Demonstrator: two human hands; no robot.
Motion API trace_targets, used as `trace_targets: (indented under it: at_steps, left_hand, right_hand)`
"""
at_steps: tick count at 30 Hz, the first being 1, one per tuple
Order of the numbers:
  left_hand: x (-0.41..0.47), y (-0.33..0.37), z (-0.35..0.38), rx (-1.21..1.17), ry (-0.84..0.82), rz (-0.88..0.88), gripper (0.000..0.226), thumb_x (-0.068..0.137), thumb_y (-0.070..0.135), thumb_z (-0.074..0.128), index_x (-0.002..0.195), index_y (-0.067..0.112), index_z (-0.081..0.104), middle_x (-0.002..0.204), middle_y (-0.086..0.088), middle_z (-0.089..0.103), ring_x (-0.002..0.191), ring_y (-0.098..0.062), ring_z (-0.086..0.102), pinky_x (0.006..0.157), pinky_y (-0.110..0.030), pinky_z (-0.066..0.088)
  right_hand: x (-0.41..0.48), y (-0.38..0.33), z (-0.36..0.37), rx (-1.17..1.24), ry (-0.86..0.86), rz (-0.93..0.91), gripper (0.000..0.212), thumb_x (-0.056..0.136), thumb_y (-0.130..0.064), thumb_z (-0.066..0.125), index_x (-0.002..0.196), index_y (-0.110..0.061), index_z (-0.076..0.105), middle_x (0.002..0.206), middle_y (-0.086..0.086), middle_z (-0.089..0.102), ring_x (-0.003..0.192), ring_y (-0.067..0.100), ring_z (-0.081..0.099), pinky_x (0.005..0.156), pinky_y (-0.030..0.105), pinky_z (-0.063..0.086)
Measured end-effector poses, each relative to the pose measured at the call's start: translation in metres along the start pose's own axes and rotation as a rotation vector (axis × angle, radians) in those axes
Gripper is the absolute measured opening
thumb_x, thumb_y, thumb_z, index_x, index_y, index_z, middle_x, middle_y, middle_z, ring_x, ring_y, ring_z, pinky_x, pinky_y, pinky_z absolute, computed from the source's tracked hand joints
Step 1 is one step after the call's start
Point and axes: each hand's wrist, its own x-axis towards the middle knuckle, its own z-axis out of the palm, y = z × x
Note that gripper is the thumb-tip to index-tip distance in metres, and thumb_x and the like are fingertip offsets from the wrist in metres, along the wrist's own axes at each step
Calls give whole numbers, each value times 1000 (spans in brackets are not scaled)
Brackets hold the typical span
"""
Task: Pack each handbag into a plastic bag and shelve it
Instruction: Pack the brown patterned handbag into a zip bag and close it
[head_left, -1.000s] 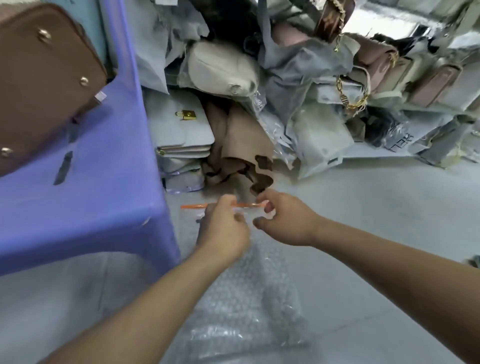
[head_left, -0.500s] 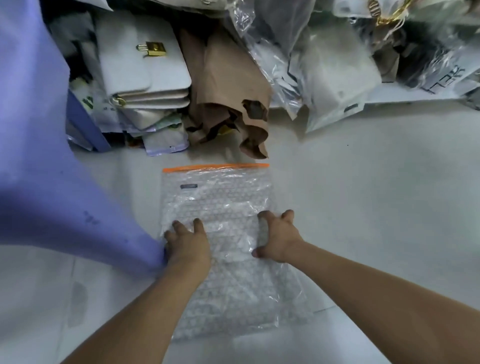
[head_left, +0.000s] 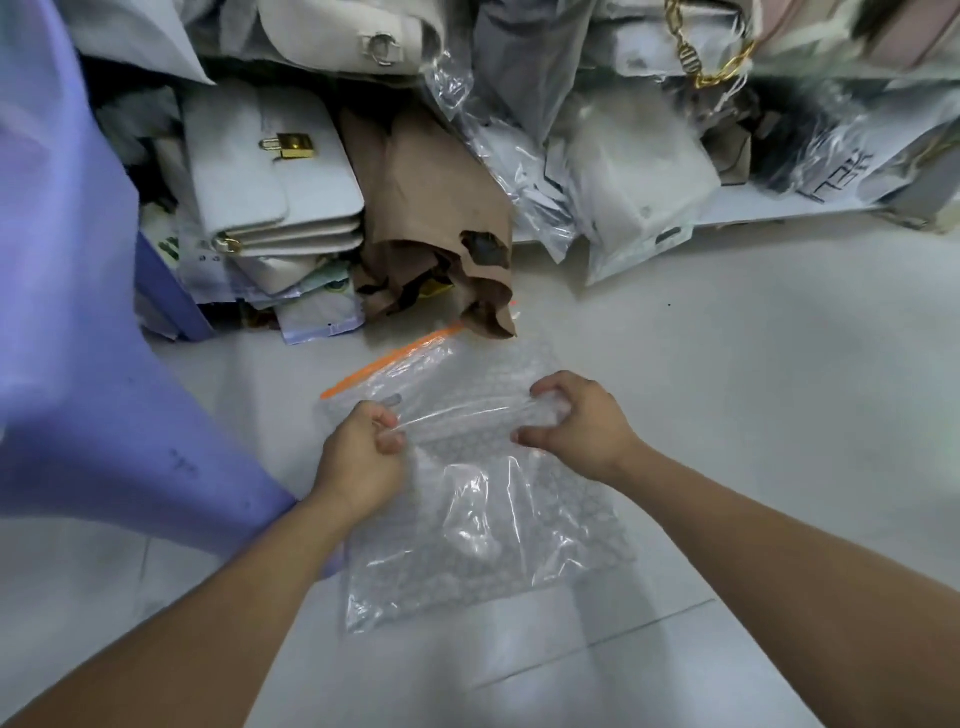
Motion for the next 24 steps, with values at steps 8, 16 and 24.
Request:
trace_targets:
  at_steps: [8,16,24]
  left_hand:
    - [-10,95,-51,110,255,571,48,79,-5,60,119,20,65,116,-2,57,110,-23,45,93,-16,29]
    - [-44,182,-182,36,602,767,41,93,28,59,132,18,63,118,8,51,113,-17,38,99,-9,22]
    - [-68,195,-344,-739,701,386,13,95,32,66,106,27,60,104,10,67,92,-2,66,95,-37,53]
  right_hand:
    - [-21,-60,-41,455,546,-163,24,83,-47,78,100,-37,64,100,-15,68,89,-1,65,83,29,55]
    - [-46,-193,-82,481,807,-493,44,90,-44,75,128,-28,60,122,-23,60,115,-6,56,104,32,49]
    - [-86,-341,-125,523,854,-925,42,102,-33,62,141,-17,55,137,-10,57,131,4,53,113,23,40]
